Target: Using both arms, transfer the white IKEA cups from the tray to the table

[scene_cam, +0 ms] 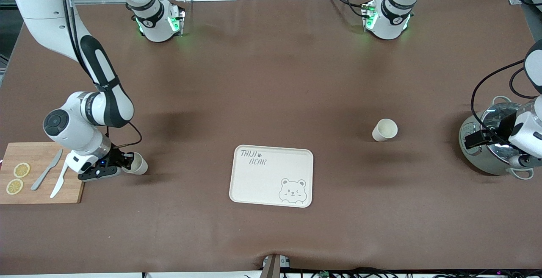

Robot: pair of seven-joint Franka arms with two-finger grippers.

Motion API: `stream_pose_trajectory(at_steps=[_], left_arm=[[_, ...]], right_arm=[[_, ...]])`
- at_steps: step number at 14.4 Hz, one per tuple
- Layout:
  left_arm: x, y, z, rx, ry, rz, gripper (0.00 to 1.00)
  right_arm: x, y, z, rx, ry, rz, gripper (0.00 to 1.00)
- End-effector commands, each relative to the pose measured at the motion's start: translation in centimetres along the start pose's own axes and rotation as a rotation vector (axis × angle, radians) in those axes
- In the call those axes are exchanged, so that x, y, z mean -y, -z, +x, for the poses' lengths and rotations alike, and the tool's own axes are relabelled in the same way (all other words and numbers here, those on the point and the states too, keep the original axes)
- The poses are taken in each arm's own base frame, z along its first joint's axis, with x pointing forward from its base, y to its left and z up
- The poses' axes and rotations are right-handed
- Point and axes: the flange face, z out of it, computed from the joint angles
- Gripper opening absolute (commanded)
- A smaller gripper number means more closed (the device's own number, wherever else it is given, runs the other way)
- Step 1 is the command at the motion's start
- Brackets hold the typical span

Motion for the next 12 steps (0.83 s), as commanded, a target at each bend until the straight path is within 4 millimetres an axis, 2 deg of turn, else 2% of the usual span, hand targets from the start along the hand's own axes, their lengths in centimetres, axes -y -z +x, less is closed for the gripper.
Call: stream_pose_trajectory(at_steps=[1,2,3,4,5,6,9,10,12], left_arm=[[-0.3,1.7,-0.6,0.019,0.003,-0.021,1.00],[-0.5,1.7,-0.7,0.031,-0.002,-0.019,1.00],[-0.6,1.5,-0.8,0.036,-0.004,-0.018,1.00],[-0.5,1.4,-0.8,0.039,-0.002,-0.018,1.00],[-0.5,1.4,-0.8,0.041,-0.003,-0.016,1.00],[-0.3,1.1,-1.1,0.062,-0.001,-0.013,1.00],[0.7,2.2,-1.4,0.067,-0.001,-0.019,1.00],[1.7,2.1,-1.5,0.069,0.010,-0.018,1.00],[1.8,1.5,-1.3,0.078,0.013,-0.010,1.00]], right_arm=[[-0.1,-0.3,-0.4,-0.012,0.001,0.013,0.00],[-0.1,-0.3,-0.4,-0.012,-0.001,0.013,0.00],[-0.1,-0.3,-0.4,-0.012,-0.001,0.013,0.07],[-0.1,-0.3,-0.3,-0.014,-0.001,0.013,0.36],[-0.2,-0.3,-0.3,-0.014,-0.002,0.012,0.92],[-0.2,-0.2,-0.3,-0.015,-0.004,0.012,1.00],[-0.2,-0.2,-0.2,-0.014,-0.003,0.013,1.00],[-0.2,-0.1,-0.2,-0.010,-0.005,0.015,1.00],[-0.3,0.1,0.0,-0.014,-0.003,0.014,1.00]])
